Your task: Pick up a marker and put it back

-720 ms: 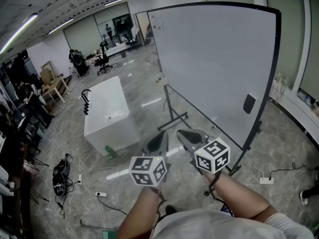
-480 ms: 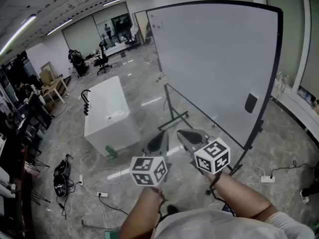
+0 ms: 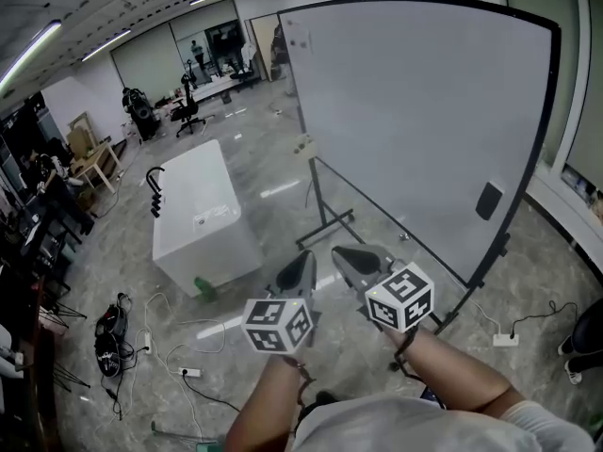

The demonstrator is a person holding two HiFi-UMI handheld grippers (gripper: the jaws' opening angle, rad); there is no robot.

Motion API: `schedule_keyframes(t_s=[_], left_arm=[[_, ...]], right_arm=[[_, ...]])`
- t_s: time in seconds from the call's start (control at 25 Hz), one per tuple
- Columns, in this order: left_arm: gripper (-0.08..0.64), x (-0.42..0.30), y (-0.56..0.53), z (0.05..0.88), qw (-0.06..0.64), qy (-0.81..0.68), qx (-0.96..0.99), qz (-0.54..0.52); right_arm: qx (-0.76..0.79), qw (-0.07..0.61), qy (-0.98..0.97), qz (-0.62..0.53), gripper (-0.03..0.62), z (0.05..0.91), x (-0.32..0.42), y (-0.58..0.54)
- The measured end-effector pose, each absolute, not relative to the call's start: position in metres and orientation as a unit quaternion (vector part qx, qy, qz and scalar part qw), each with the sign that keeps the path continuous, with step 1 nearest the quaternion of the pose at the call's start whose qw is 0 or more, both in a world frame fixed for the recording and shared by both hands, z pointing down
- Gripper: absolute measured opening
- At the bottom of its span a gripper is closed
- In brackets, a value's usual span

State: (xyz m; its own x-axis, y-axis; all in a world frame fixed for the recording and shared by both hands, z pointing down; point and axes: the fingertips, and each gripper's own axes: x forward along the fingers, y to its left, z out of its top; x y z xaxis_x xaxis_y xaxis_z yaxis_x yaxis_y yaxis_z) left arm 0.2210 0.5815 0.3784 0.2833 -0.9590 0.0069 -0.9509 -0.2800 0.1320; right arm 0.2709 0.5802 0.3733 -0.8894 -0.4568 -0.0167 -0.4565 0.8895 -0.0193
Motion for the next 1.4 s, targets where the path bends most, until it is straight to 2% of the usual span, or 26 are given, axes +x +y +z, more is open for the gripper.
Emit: schedule_keyframes(t_s=[0.4,0.72,1.0,1.4], left_arm=[[0.005,0.112,0.506,0.367,0.055,-0.58,0.812,-0.03],[0.005,0.048,0.445,0.363,0.053,-0.572,0.818,-0.02],[0.005,0.02,0.361,0.381,0.06,-0.573,0.817,-0.018],[0.005,0.002,0.16,0.393,0.071,-0.59,0.804,-0.021]], right_arm=[[-0.247,0.02,0.968,-0.02,0.002,0.363,0.159,0.502],[-0.26,0.018,0.965,-0.031,0.003,0.371,0.1,0.441],[-0.257,0.011,0.966,-0.035,0.002,0.389,0.072,0.355],[-0.231,0.002,0.972,-0.042,0.003,0.4,0.05,0.148]])
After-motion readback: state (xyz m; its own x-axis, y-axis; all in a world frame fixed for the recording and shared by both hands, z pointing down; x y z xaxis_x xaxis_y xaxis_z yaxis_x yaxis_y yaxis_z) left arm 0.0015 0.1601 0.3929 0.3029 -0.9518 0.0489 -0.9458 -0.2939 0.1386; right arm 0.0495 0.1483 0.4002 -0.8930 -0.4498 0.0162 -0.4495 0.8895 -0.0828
